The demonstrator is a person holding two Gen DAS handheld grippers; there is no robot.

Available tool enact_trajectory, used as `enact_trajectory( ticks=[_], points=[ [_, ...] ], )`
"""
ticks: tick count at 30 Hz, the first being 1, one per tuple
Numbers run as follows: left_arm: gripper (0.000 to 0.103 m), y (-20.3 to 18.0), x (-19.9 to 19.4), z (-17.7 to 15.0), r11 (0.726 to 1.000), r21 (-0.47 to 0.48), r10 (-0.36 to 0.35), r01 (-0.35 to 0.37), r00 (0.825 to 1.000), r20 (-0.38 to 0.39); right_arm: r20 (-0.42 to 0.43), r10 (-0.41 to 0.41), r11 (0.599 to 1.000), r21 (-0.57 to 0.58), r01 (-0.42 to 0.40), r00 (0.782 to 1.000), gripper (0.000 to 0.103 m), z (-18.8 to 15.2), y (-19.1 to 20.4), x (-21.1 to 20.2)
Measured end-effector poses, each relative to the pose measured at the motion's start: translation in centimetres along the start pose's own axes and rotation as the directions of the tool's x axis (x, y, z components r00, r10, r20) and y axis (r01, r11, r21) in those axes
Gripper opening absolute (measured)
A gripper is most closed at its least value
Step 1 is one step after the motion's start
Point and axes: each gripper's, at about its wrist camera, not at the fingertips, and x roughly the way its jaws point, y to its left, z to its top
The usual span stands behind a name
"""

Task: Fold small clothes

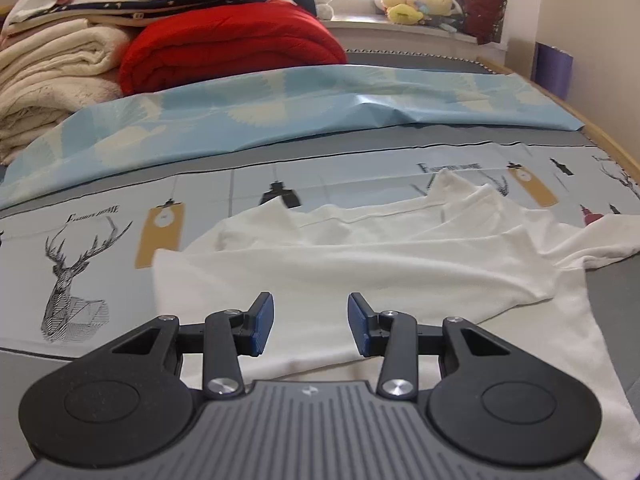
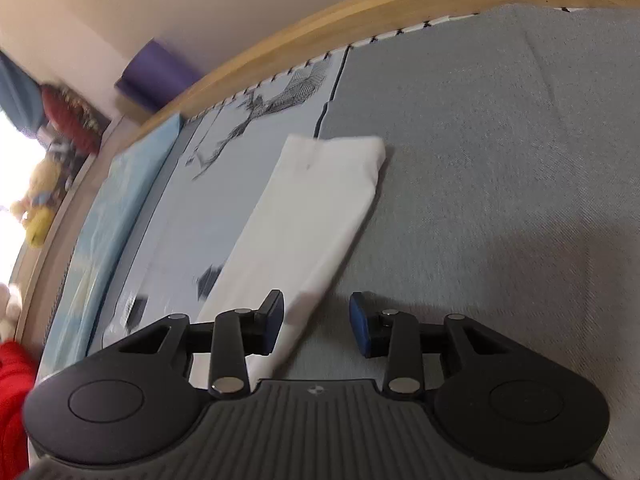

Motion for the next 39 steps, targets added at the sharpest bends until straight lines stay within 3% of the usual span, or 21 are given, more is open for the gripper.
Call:
enact_trajectory(
  ticks=[3, 4, 5, 7, 9, 12, 14, 15, 18, 20, 22, 23, 24, 26, 29, 31, 33, 35, 37, 39],
  points=[
    [0.046, 1.4, -0.2, 0.1, 1.000, -0.017, 0.005, -0.005, 1.000, -0.003, 0.023, -0.037, 0.996, -0.083, 0.039, 0.999, 0.034, 0.3, 1.4, 1.0],
    [0.046, 1.9, -0.4, 0.2, 1.000, -0.028, 0.009, -0.009, 1.000, 0.002, 0.026, -0.061, 0.993, -0.103, 0.064, 0.998, 0.011, 0.4, 1.8, 1.2],
    [0.046, 2.6, -0.6, 0.3, 0.999, -0.040, 0.013, -0.012, 1.000, 0.007, 0.034, -0.089, 0.987, -0.132, 0.093, 0.995, 0.002, 0.5, 2.4, 1.2],
    [0.046, 3.9, -1.0, 0.5, 0.997, -0.070, 0.014, -0.013, 1.000, 0.012, 0.102, -0.103, 0.972, -0.201, 0.122, 0.989, 0.002, 0.4, 4.3, -0.1],
    [0.046, 5.0, -1.3, 0.7, 0.995, -0.100, 0.013, -0.012, 1.000, 0.010, 0.207, -0.069, 0.930, -0.342, 0.138, 0.976, 0.002, -0.8, 8.1, -2.6],
    [0.046, 6.8, -1.6, 0.6, 0.989, -0.147, 0.014, -0.013, 1.000, 0.004, 0.282, 0.108, 0.807, -0.585, 0.082, 0.953, 0.002, -5.6, 15.4, -8.0],
    [0.046, 8.2, -1.9, 0.6, 0.983, -0.184, 0.013, -0.012, 1.000, 0.000, 0.228, 0.294, 0.683, -0.730, -0.037, 0.928, 0.002, -10.9, 20.2, -12.6],
    [0.046, 8.8, -2.1, 0.6, 0.980, -0.199, 0.013, -0.013, 1.000, -0.001, 0.186, 0.375, 0.618, -0.781, -0.095, 0.908, 0.002, -13.6, 22.0, -14.8],
    [0.046, 10.8, -2.6, 0.8, 0.970, -0.242, 0.025, -0.023, 1.000, 0.004, -0.014, 0.578, 0.403, -0.865, -0.300, 0.816, 0.002, -22.9, 26.0, -21.3],
    [0.046, 12.2, -2.9, 0.8, 0.963, -0.267, 0.034, -0.031, 0.999, 0.006, -0.191, 0.631, 0.267, -0.857, -0.441, 0.752, 0.003, -29.1, 27.2, -24.0],
    [0.046, 13.3, -3.1, 0.7, 0.957, -0.289, 0.032, -0.030, 1.000, 0.000, -0.378, 0.587, 0.194, -0.793, -0.577, 0.716, 0.005, -34.6, 27.6, -24.6],
    [0.046, 13.8, -3.1, 0.7, 0.954, -0.298, 0.029, -0.029, 1.000, -0.004, -0.447, 0.542, 0.175, -0.768, -0.616, 0.711, 0.011, -36.9, 27.5, -24.4],
    [0.046, 14.2, -3.1, 0.7, 0.951, -0.309, 0.026, -0.028, 1.000, -0.010, -0.503, 0.475, 0.177, -0.749, -0.639, 0.722, 0.013, -39.4, 27.0, -24.0],
    [0.046, 14.9, -3.0, 0.6, 0.941, -0.337, 0.008, -0.014, 1.000, -0.019, -0.579, 0.326, 0.233, -0.716, -0.658, 0.747, 0.014, -42.2, 26.1, -23.3],
    [0.046, 15.0, -2.7, 0.7, 0.929, -0.370, -0.034, 0.024, 0.999, -0.021, -0.624, 0.243, 0.314, -0.674, -0.669, 0.743, 0.017, -41.9, 24.9, -24.8],
    [0.046, 14.6, -2.3, 0.6, 0.925, -0.377, -0.049, 0.037, 0.999, -0.022, -0.611, 0.226, 0.343, -0.680, -0.649, 0.759, 0.021, -39.7, 25.0, -25.6],
    [0.044, 13.9, -1.7, 0.5, 0.928, -0.369, -0.054, 0.041, 0.998, -0.024, -0.562, 0.220, 0.360, -0.713, -0.602, 0.797, 0.027, -37.7, 24.9, -26.5],
    [0.036, 13.2, -0.9, 0.4, 0.933, -0.358, -0.053, 0.039, 0.998, -0.029, -0.492, 0.226, 0.378, -0.752, -0.541, 0.841, 0.037, -35.6, 24.1, -27.2],
    [0.031, 12.9, 0.1, 0.1, 0.929, -0.366, -0.059, 0.043, 0.998, -0.033, -0.416, 0.225, 0.447, -0.760, -0.473, 0.881, 0.040, -33.4, 23.1, -26.2],
    [0.026, 12.6, 1.1, -0.1, 0.923, -0.382, -0.062, 0.043, 0.997, -0.038, -0.398, 0.192, 0.522, -0.733, -0.437, 0.897, 0.040, -32.1, 22.1, -24.6]
  ],
)
